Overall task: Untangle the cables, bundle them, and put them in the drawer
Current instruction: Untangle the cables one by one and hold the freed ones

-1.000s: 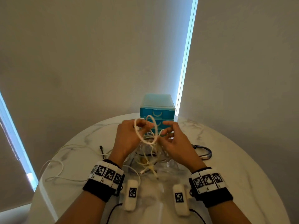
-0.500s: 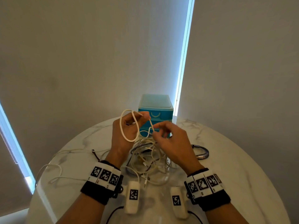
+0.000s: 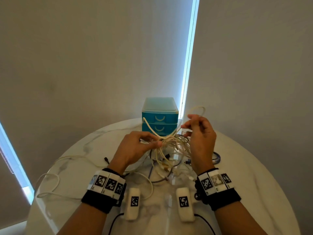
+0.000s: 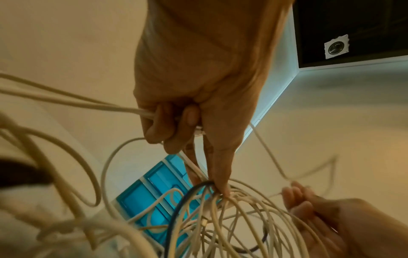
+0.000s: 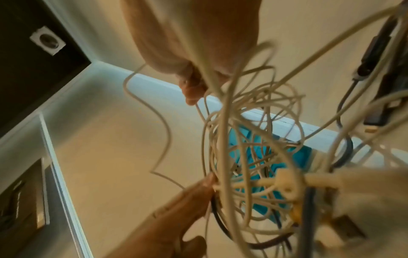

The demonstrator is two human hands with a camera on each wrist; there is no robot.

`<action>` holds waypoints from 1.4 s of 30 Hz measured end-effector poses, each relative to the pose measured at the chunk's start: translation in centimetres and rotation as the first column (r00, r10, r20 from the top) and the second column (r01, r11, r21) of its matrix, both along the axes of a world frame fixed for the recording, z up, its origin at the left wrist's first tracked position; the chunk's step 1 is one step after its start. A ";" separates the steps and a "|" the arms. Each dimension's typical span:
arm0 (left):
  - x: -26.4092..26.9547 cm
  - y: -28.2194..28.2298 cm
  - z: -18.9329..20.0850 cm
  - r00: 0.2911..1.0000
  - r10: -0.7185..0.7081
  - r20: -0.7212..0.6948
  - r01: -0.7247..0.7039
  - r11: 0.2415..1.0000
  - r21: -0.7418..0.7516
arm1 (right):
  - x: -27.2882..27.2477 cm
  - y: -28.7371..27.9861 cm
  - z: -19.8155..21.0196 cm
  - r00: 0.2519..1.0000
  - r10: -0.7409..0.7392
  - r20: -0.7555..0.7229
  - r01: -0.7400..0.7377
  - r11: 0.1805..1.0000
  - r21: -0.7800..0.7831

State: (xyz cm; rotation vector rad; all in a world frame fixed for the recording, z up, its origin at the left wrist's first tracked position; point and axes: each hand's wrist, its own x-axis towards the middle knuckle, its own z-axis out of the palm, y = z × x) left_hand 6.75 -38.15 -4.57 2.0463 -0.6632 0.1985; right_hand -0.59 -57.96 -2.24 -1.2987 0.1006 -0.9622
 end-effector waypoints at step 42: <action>0.3 0.6 1.1 0.995 0.074 -0.071 -0.102 0.797 -0.595 | -0.1 1.9 -1.7 0.880 0.123 -0.458 -0.417 0.660 -0.625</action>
